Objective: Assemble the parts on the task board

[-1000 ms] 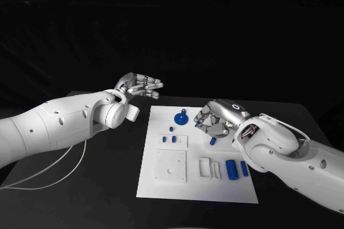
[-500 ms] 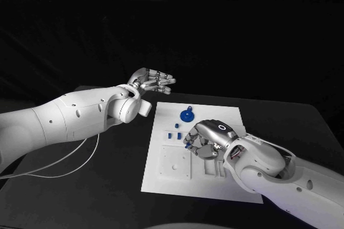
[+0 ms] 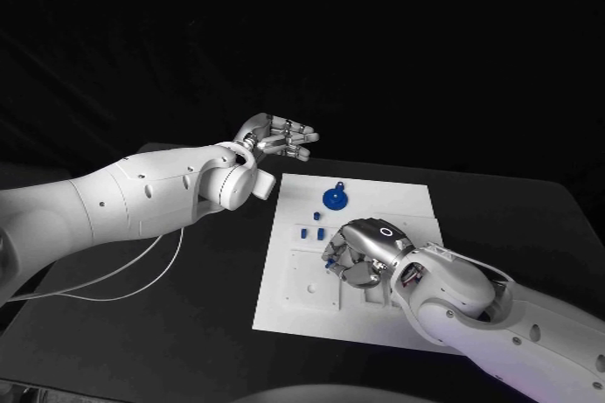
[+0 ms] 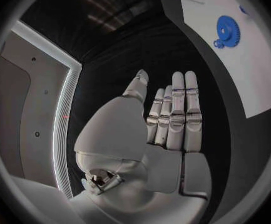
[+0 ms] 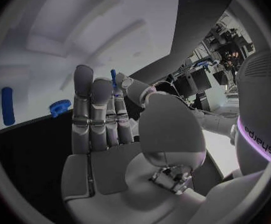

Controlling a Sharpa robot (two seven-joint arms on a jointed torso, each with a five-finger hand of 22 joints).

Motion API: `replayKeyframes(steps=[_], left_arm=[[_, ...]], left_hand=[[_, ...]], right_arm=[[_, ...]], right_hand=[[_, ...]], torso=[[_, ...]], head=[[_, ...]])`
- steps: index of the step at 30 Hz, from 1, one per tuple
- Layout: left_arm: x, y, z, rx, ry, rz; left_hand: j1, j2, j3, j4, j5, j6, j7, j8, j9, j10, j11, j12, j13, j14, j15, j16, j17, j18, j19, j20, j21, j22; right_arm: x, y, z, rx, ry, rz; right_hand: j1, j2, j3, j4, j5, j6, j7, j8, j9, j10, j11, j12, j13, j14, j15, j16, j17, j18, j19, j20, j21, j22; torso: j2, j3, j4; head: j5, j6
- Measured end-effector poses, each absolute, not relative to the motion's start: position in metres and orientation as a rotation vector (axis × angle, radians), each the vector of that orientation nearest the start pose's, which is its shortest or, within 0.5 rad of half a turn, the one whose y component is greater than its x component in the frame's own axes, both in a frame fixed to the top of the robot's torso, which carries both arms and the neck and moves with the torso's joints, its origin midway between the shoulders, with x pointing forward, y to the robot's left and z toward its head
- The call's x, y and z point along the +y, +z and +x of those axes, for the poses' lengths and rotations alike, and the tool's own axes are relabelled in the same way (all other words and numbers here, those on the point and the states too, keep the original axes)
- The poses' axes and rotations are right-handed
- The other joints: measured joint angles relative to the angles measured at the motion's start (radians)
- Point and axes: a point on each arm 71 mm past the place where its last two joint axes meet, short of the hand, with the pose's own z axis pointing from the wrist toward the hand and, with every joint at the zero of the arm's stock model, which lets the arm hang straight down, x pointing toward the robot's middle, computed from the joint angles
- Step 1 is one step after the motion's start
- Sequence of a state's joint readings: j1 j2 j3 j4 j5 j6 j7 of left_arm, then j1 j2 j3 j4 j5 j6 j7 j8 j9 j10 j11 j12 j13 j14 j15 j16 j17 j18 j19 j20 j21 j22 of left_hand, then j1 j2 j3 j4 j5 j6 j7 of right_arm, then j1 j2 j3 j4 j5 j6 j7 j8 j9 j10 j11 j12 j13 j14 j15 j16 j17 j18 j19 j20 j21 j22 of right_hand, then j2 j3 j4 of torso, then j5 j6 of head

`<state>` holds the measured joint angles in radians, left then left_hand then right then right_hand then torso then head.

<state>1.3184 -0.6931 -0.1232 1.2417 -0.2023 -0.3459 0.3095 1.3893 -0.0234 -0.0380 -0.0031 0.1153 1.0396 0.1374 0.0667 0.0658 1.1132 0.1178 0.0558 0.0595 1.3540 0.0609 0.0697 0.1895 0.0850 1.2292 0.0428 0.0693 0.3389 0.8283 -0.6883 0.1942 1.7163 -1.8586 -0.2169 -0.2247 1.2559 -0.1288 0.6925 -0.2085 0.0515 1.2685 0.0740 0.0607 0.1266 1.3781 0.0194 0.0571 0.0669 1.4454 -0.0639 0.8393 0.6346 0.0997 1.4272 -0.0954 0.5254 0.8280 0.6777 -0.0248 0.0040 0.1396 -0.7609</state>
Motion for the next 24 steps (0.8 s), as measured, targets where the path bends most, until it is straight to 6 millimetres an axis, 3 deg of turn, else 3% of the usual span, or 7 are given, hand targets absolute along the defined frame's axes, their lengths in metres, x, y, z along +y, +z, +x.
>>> replayKeyframes(steps=[10,24], left_arm=[[0.22,-0.1618,0.5505,1.453,-1.279,-0.875],[0.221,-0.162,0.5504,1.457,-1.281,-0.876]], left_hand=[[0.0,0.0,-0.003,-0.003,0.0,0.0,0.0,0.0,0.0,0.0,0.0,0.0,0.0,0.0,0.0,0.0,0.0,0.0,0.0,0.0,0.0,-0.002],[0.004,0.004,-0.006,-0.006,0.0,0.0,0.0,0.0,0.0,0.0,0.0,0.0,0.0,-0.003,0.004,0.0,-0.001,0.0,0.0,0.0,0.0,-0.01]], right_arm=[[-0.0803,-0.239,0.3926,1.673,0.788,-0.398],[-0.0803,-0.2408,0.3931,1.673,0.771,-0.413]], right_hand=[[0.003,0.003,0.0,0.0,0.0,0.0,0.0,0.0,0.001,0.002,-0.002,-0.001,0.0,0.0,0.0,0.0,0.0,0.001,0.002,0.001,-0.005,0.004],[0.004,0.004,-0.001,-0.001,-0.001,-0.002,-0.001,-0.001,0.001,0.003,-0.004,0.0,-0.001,0.002,0.002,0.0,-0.001,0.002,0.002,0.001,-0.017,0.018]], torso=[[0.0,-0.0004,-0.0006],[0.0,-0.0003,-0.0012]], head=[[0.01,-0.007],[0.01,-0.013]])
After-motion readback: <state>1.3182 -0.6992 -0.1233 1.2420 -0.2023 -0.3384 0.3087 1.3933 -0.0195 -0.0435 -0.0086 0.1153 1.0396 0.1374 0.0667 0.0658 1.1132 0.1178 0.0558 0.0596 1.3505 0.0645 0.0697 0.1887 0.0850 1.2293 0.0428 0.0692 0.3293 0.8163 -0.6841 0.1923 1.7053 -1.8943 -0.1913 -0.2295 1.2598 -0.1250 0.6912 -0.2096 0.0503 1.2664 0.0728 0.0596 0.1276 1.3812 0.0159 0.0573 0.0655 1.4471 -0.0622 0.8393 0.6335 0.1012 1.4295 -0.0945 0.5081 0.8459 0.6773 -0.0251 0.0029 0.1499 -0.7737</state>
